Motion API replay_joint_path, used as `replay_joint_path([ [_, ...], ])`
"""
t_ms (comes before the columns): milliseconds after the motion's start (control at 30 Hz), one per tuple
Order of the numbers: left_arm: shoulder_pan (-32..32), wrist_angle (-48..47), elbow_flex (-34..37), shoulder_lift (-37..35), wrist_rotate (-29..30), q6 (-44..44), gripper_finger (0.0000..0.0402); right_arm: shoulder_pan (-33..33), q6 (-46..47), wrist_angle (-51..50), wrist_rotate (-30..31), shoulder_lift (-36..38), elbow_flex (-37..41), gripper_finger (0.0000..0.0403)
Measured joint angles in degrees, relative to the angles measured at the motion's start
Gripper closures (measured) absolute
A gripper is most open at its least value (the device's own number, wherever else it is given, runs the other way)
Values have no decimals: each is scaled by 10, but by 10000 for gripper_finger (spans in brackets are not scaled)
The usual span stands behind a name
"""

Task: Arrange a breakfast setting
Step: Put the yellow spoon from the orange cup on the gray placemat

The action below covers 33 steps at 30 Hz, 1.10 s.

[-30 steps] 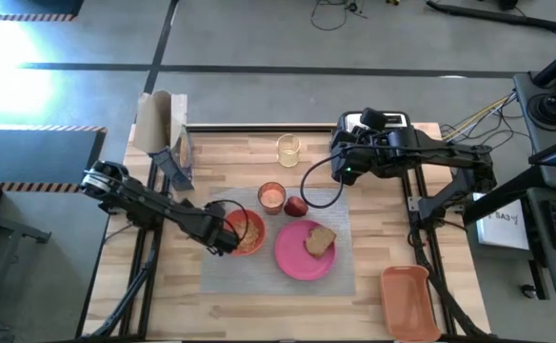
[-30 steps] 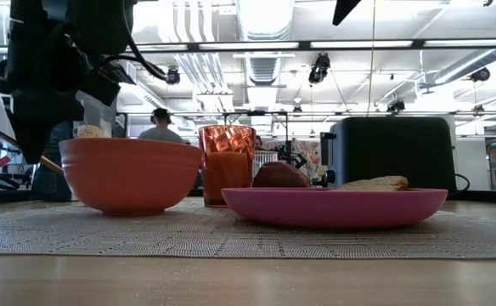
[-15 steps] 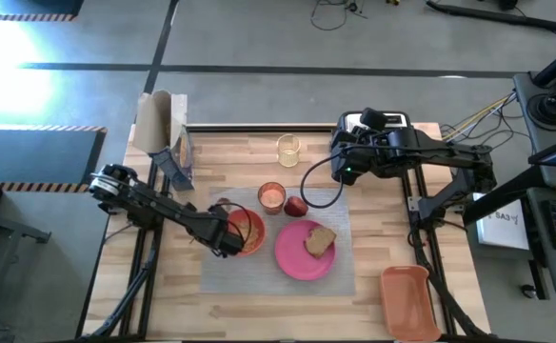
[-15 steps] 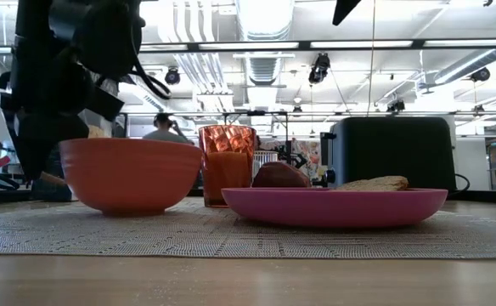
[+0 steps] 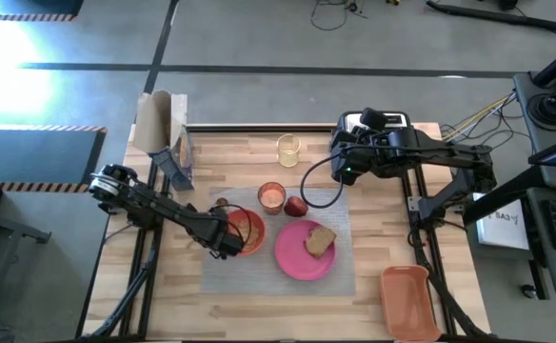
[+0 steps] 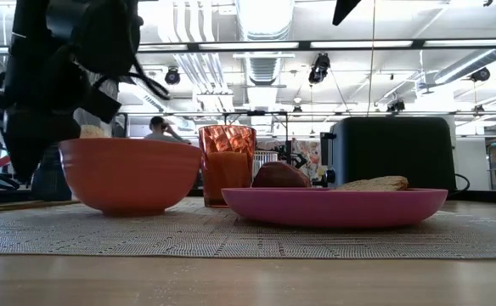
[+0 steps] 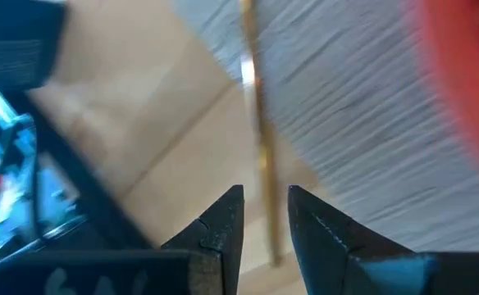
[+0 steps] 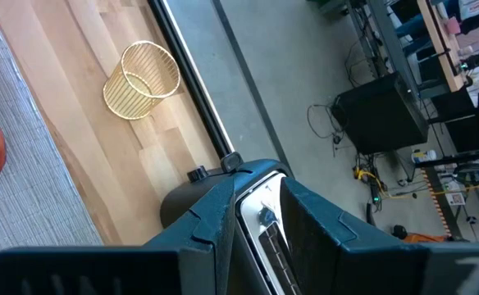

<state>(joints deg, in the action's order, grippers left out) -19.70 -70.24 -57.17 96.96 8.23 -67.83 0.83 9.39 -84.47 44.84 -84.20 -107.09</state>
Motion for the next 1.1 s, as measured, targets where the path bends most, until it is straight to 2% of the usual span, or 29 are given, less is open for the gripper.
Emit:
replay_joint_path([
  [167, 0, -44, 9, 0, -4, -13, 321, 0, 0, 0, 0, 0, 0, 312],
  [333, 0, -29, 34, 0, -33, -19, 321, 0, 0, 0, 0, 0, 0, 312],
  [767, -26, -24, 26, -42, -16, -25, 321, 0, 0, 10, 0, 0, 0, 312],
  [967, -70, -29, 43, -95, -17, -88, 323, 0, 0, 11, 0, 0, 0, 312],
  [1100, -98, 24, 88, -147, -17, -146, 323, 0, 0, 13, 0, 0, 0, 312],
])
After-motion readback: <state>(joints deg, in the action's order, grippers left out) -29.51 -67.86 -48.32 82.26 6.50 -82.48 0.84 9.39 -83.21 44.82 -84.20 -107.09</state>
